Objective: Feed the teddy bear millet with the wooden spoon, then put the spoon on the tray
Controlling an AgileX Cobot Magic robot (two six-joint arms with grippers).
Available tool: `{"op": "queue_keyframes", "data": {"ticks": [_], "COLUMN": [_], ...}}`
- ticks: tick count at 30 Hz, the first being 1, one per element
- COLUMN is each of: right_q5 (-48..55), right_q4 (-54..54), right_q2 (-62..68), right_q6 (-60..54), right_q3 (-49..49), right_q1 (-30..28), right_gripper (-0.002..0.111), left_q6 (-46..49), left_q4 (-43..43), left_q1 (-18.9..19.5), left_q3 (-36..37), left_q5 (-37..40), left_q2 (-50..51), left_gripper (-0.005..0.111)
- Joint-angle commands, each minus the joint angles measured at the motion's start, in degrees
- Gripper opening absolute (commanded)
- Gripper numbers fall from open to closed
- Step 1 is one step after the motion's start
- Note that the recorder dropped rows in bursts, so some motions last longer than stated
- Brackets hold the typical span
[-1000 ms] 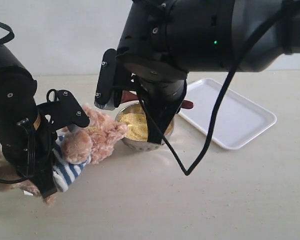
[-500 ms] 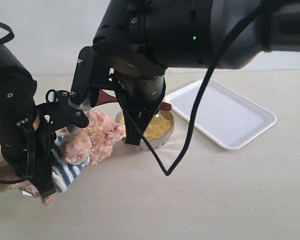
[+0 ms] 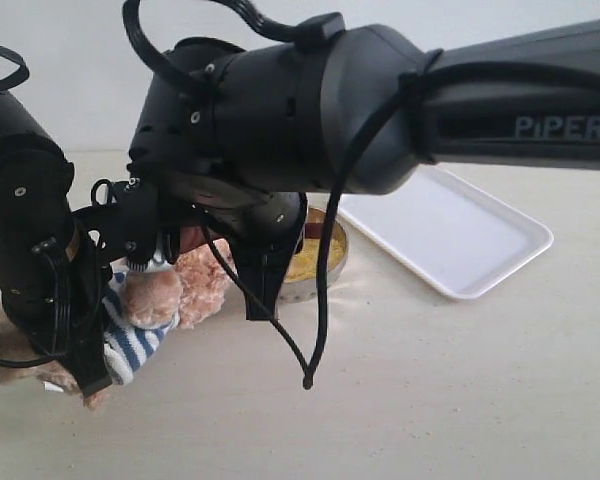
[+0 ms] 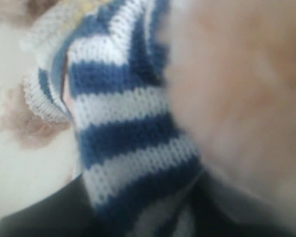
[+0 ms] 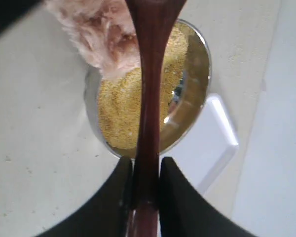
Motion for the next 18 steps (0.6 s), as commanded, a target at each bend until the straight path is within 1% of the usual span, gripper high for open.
{"op": "queue_keyframes", "data": {"ticks": [1, 4, 11, 14, 18], "right_q5": [0.30, 0.15, 1.82, 3.00, 2.34], "right_q4": [-4.54, -5.50, -13.62, -18.70, -17.87], "right_q2": [0.54, 0.82, 4.59, 5.72, 5.72], "right_q6": [0.59, 0.59, 1.42, 4.33, 4.91], "right_q3": [-0.37, -0.37, -0.37, -0.23, -0.24], "right_q1": [1.25, 1.98, 5.19, 6.93, 8.59], "right_gripper": [0.000, 0.000, 0.000, 0.000, 0.000], "left_q6": [-0.54, -0.54, -0.54, -0.54, -0.54], "left_q4": [0.33, 0.33, 0.00, -0.11, -0.11], "left_q1": [-0.35, -0.35, -0.35, -0.35, -0.35], "left_q3": [-0.06, -0.06, -0.06, -0.06, -0.06], "left_q5": [-0.84, -1.36, -2.13, -2.02, -2.13], "left_q2": [-0.45, -0.45, -0.45, -0.45, -0.45], "left_gripper": [0.005, 0.005, 0.005, 0.005, 0.005]}}
